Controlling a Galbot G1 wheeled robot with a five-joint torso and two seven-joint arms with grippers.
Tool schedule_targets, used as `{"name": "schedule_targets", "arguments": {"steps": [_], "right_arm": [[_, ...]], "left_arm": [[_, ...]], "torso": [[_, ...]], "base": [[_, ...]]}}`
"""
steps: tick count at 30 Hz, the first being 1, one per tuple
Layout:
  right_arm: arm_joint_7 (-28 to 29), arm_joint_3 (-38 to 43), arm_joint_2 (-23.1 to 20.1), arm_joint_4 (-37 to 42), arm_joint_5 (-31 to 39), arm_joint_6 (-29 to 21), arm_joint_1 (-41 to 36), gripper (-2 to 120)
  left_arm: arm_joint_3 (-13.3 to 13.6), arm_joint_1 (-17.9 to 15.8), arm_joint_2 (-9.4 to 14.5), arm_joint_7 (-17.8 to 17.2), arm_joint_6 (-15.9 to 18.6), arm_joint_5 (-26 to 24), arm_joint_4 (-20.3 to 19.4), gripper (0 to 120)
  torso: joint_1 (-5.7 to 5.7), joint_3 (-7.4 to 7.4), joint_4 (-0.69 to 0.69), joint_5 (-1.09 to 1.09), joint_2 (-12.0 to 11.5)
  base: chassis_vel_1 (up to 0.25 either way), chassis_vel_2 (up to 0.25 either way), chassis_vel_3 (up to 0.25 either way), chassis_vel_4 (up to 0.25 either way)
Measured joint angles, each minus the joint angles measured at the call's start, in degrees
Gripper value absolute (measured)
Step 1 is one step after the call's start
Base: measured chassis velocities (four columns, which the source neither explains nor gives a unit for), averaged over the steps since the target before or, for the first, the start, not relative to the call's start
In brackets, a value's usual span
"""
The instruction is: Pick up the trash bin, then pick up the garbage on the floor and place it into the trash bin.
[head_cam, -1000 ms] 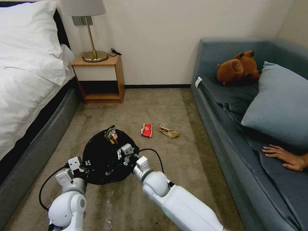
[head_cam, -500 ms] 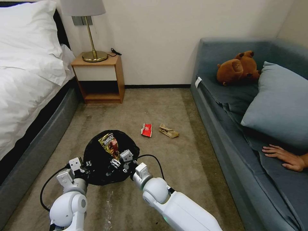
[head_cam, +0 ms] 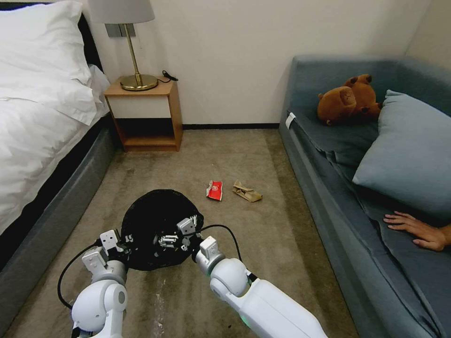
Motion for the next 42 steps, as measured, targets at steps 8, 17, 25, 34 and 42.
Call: {"name": "schedule_targets", "arguments": {"steps": [8,17,25,34,42], "right_arm": [[1.91,5.77,-0.88,6.24,2.97,-1.10,-1.40,100],[1.72,23.65,-2.40,13.15,1.61,0.97,-9.45,100],[-0.94,35.52,-2.51,15.20,-2.43,6.11,-16.58,100],[-2.45,39.05,-1.33,13.72,-5.90,11.17,-21.90,100],[-3.27,38.65,-1.04,12.68,-7.65,13.02,-24.03,100]], "left_arm": [[-0.76,-0.48,0.61,0.02,0.01,-0.03,0.74,1],[-0.86,-0.91,2.68,0.54,0.01,-0.74,1.01,1],[-0.89,-1.18,3.05,0.39,0.42,-2.35,0.76,1],[-1.07,-1.24,3.61,0.16,0.88,-3.66,0.85,1],[-1.76,-0.44,3.60,0.16,0.41,-4.52,1.04,1]], "torso": [[0.00,0.00,0.01,0.01,0.00],[0.00,0.00,-0.01,0.01,0.00],[0.00,0.00,0.00,0.01,0.00],[0.00,0.00,0.00,0.00,0.00],[0.00,0.00,0.00,0.00,0.00]], "base": [[0.000,0.000,0.000,0.000],[0.000,0.000,0.000,0.000],[0.000,0.000,0.000,0.000],[0.000,0.000,0.000,0.000],[0.000,0.000,0.000,0.000]]}}
